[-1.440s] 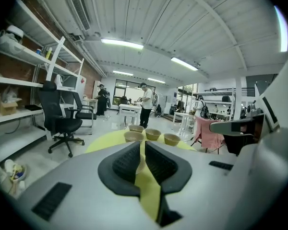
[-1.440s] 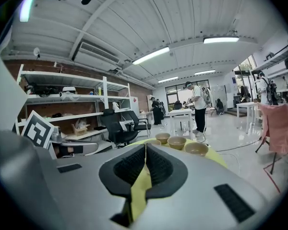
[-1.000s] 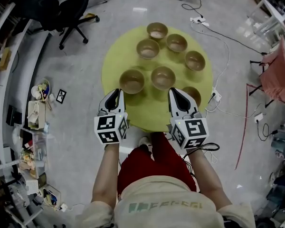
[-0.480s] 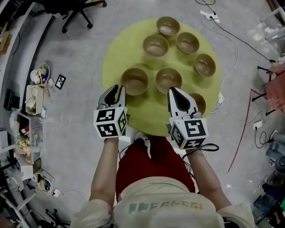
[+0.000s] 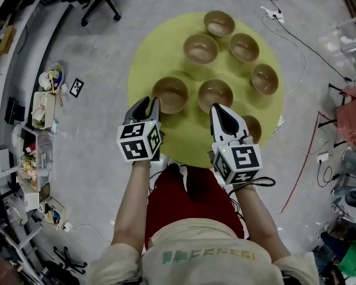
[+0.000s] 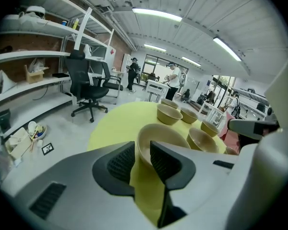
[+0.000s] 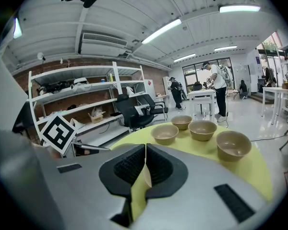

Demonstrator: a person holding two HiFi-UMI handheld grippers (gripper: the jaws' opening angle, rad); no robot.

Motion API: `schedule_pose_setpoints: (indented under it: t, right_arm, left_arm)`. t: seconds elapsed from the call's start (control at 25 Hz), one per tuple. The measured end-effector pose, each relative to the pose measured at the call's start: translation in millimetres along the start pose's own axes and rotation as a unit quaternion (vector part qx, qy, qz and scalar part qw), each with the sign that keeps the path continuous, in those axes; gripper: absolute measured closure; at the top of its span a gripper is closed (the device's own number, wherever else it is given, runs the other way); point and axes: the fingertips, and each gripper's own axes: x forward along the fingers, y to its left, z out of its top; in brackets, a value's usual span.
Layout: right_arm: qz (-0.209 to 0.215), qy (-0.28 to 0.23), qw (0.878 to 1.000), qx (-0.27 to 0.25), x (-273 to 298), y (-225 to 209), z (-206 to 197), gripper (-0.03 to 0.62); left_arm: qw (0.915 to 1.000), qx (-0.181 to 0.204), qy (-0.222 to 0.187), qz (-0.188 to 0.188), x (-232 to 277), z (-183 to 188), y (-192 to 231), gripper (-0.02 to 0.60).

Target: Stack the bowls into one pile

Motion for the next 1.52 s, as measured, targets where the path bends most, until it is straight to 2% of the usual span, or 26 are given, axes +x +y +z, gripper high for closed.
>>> schedule_pose_setpoints:
  t: [0.24,0.44,0.6,0.8,0.96,1.24,1.52]
  right_arm:
    - [0.006,0.012,1.0,-0.005,5.0,-3.7,-9.3,0.557]
    - [0.007,0.012,1.0,-0.006,5.7,-3.8,-9.2,0.557]
    - [0.005,0.013,1.0,-0.002,5.9,-4.5,-10.2,0.557]
    - [-0.002,0.0,1.0,0.001,6.1,-4.8,-5.1,0.557]
    - [-0.014,0.016,1.0,0.001,-0.2,-9.5,-11.0,0.557]
    - [-0.028,0.009,1.0,0.008,-6.4,-14.8,-11.2,0.557]
    - [-0.028,0.006,1.0,0.013,-10.8,-9.7,-6.9,0.557]
  left_arm:
    - [0.9996,-0.019,0.015,0.011,9.6,-4.4,5.0,0.491]
    - [0.9995,-0.012,0.023,0.019,12.8,-4.7,4.7,0.491]
    - [0.9992,-0.02,0.031,0.017,17.3,-5.5,2.9,0.491]
    - [0.999,-0.022,0.028,0.025,18.7,-5.0,6.7,0.492]
    - [0.9988,-0.027,0.03,0.029,20.3,-4.3,7.5,0.502]
    - [0.9983,-0.027,0.036,0.037,22.8,-6.4,8.8,0.522]
    - [0.9982,-0.029,0.028,0.044,21.2,-1.3,5.9,0.541]
